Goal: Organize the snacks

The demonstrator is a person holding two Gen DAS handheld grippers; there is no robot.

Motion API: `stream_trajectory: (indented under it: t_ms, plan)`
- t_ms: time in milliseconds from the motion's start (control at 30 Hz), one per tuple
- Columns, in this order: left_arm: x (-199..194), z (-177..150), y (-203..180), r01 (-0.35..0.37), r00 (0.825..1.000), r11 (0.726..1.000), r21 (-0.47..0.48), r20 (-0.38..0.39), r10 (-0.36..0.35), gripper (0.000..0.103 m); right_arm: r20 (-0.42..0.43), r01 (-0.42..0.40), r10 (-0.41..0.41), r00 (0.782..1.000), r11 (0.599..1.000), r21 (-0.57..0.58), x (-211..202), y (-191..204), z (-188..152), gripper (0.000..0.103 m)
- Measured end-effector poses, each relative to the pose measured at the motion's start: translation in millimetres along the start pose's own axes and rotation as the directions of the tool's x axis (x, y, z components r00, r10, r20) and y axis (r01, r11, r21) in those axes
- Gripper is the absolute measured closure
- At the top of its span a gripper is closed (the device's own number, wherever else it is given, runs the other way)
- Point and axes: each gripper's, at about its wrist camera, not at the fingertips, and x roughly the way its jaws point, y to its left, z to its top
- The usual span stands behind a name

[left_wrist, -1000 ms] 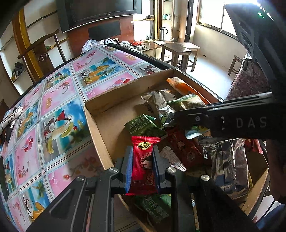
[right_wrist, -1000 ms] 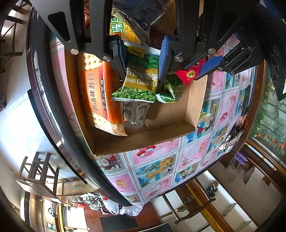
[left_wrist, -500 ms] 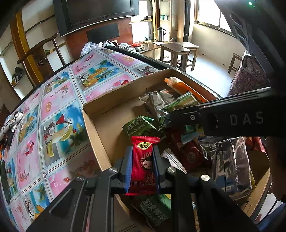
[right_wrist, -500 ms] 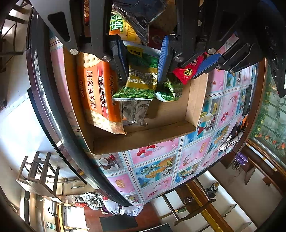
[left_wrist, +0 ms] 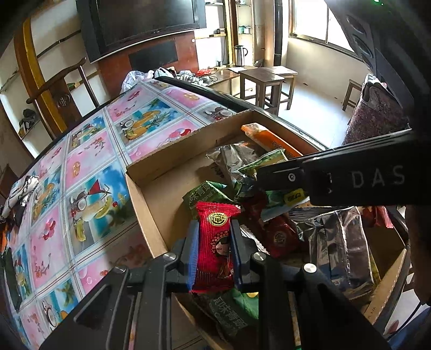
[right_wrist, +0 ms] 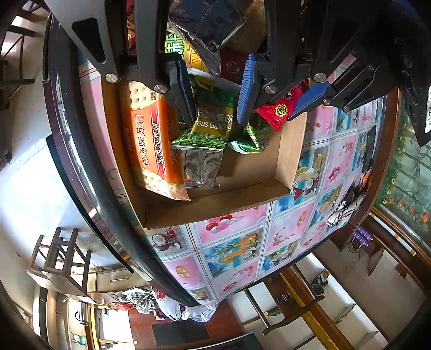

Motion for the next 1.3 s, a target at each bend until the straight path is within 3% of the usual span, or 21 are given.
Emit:
stream_trajectory:
  t_ms: [933,1133,1300]
  plan:
    - [-67.5,-6.0,-0.1,-0.049,0.989,0.995,0.082,0.144,0.036,0.055,0.124,0.02,-0.029,0.992,0.997,0.075,-64.2,19.5,-26.5,0.057]
    - [-82.8,-8.9,9.4,-0.067,0.984,0.996,0.062,0.17,0.055,0.038,0.141,0.032,-0.045,0.989,0.995,0.092,-72.6,25.0,-33.9,0.05]
    - [-93.3,-10.8,19.7,-0.093,0.98,0.995,0.037,0.178,0.085,0.018,0.162,0.055,-0.071,0.984,0.993,0.103,-82.4,30.1,-41.8,0.044]
